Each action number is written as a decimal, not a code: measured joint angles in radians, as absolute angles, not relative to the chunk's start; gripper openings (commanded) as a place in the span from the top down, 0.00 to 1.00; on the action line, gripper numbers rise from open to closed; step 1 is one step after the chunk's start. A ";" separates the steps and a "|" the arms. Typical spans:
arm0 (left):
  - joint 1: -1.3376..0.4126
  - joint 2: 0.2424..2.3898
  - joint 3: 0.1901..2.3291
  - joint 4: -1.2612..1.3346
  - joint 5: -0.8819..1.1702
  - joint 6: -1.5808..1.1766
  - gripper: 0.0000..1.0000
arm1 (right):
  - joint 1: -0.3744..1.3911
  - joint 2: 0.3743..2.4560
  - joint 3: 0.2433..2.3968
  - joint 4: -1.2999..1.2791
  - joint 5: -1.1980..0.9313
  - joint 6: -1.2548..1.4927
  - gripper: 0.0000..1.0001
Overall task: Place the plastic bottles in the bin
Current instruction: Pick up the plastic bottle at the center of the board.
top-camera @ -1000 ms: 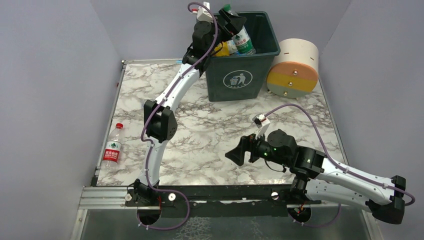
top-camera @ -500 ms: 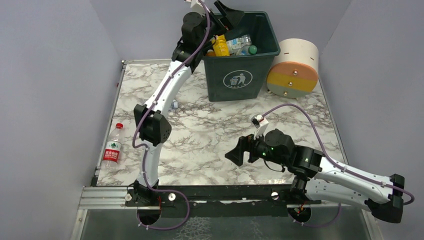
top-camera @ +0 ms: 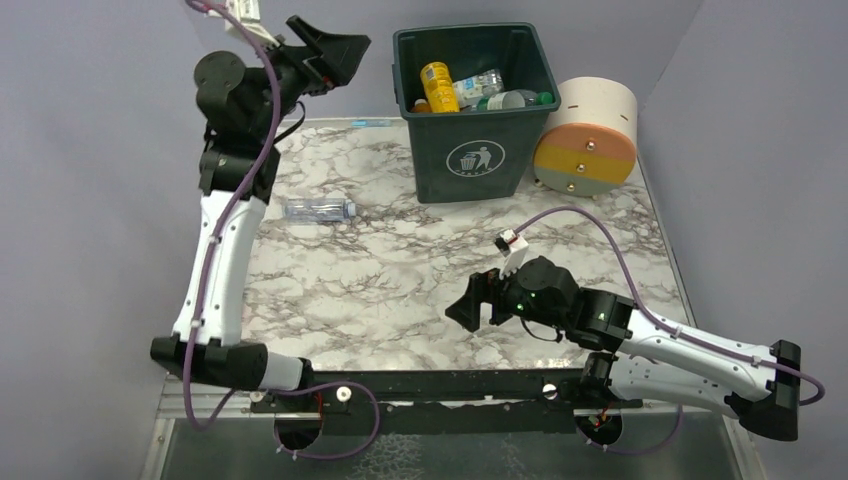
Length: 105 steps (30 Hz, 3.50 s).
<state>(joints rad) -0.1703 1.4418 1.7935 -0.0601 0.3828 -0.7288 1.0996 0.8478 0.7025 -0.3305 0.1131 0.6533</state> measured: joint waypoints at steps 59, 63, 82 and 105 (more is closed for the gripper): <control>0.132 1.630 1.248 -0.407 0.099 -0.903 0.01 | 1.100 0.900 0.702 -0.234 0.048 0.654 0.00; 0.138 1.663 1.248 -0.407 0.085 -0.911 0.01 | 1.100 0.917 0.702 -0.233 0.038 0.654 0.01; 0.202 1.736 1.246 -0.407 0.047 -0.957 0.04 | 1.100 0.892 0.700 -0.236 0.035 0.654 0.00; 0.203 1.811 1.211 -0.400 0.006 -0.956 0.14 | 1.100 0.915 0.700 -0.233 0.030 0.654 0.00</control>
